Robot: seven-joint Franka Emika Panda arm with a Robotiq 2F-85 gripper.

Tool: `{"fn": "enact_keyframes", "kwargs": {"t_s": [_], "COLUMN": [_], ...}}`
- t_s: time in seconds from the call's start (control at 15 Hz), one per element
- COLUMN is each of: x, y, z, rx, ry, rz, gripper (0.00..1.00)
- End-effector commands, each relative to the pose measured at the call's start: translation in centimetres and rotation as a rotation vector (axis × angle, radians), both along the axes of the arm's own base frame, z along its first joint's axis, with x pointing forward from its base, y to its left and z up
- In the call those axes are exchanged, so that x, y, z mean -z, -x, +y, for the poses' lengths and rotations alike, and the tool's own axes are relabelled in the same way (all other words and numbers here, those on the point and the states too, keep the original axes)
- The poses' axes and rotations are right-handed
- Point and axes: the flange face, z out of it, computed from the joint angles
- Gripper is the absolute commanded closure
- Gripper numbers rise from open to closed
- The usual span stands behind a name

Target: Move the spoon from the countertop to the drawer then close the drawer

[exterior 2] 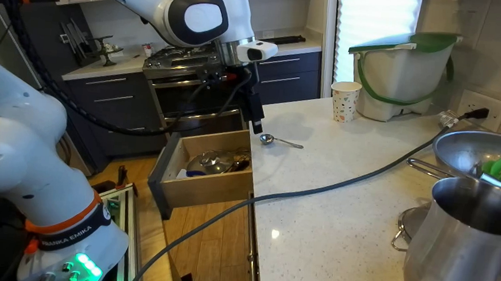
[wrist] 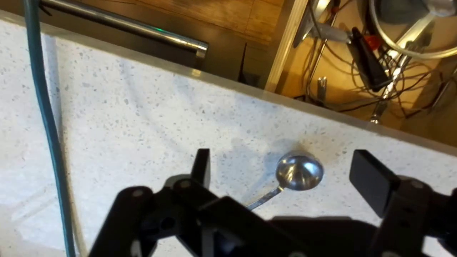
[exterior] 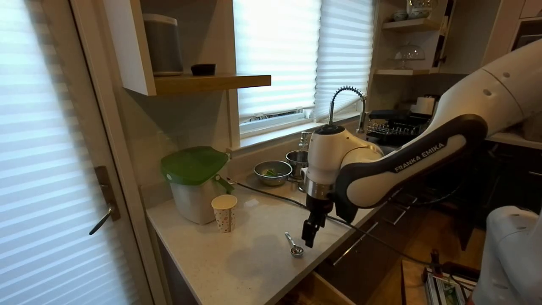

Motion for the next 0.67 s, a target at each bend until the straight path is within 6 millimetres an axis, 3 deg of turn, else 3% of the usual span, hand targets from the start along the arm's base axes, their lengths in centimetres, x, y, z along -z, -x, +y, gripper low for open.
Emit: {"fn": "enact_keyframes", "kwargs": {"t_s": [0.0, 0.6], "x": [1.6, 4.4], "y": [-2.1, -5.2], "z": [-1.2, -1.1], "rx": [0.121, 0.195], "ry": [-0.026, -0.051], "rz": [-0.042, -0.078], "gripper": [0.00, 0.00]}}
